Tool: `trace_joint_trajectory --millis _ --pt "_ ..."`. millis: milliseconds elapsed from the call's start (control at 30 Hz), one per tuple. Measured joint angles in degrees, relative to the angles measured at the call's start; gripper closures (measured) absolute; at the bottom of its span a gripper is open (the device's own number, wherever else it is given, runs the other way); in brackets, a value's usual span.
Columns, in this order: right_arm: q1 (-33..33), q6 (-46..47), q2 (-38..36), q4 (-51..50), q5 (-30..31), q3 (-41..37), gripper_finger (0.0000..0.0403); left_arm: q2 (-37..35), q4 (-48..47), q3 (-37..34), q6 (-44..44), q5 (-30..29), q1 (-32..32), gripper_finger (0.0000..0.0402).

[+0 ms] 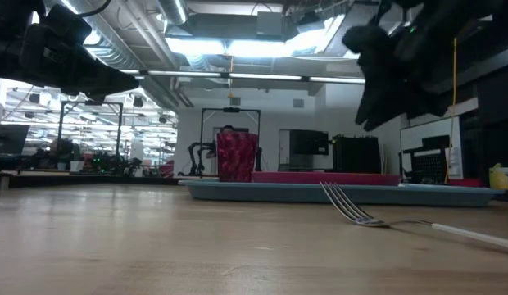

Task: Pick and place plate/cup/fork/spoon on tray
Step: Put the orange fork on the blue tray to the right of the pink plate

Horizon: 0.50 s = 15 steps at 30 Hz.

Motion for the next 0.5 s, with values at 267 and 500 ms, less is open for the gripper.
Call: trace_joint_trajectory --millis 267,500 --pt "11.56 10.54 10.96 -16.20 0.87 13.55 0.0328 0.00 0.00 -0.01 0.01 0.00 -0.02 0.0319" --pt "16.39 11.53 24.42 -26.58 -1.58 26.05 0.0349 0.00 0.01 -0.01 0.00 0.00 0.00 0.0319"
